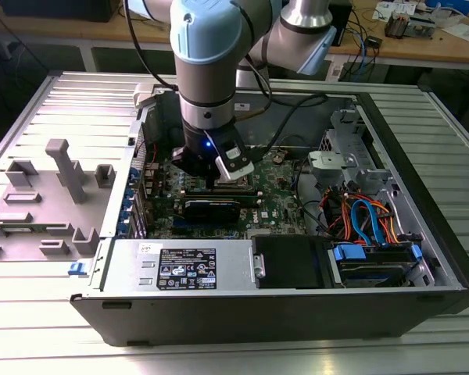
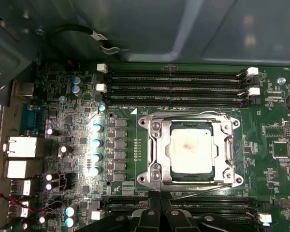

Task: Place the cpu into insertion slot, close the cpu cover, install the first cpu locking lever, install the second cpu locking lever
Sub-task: 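Install the second cpu locking lever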

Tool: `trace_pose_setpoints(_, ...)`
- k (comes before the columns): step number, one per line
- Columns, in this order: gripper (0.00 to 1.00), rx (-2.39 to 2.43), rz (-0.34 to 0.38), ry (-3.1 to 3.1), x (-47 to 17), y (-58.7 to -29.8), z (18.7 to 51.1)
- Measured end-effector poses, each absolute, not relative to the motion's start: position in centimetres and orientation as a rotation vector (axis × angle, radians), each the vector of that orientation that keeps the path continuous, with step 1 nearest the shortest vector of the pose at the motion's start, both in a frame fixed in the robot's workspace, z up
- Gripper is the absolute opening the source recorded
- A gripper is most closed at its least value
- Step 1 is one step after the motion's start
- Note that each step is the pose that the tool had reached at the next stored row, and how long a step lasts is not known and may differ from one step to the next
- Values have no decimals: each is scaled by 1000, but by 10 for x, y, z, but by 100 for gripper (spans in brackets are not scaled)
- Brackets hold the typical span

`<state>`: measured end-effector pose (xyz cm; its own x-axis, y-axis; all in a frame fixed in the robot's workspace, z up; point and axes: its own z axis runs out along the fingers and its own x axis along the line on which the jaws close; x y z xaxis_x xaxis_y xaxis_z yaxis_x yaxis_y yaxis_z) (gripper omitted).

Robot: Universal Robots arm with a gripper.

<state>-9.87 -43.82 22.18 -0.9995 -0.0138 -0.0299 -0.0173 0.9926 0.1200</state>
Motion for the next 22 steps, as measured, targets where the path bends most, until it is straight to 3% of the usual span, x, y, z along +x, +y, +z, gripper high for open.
trace_pose_setpoints(22,11,-37,301,3098,-106,-439,204)
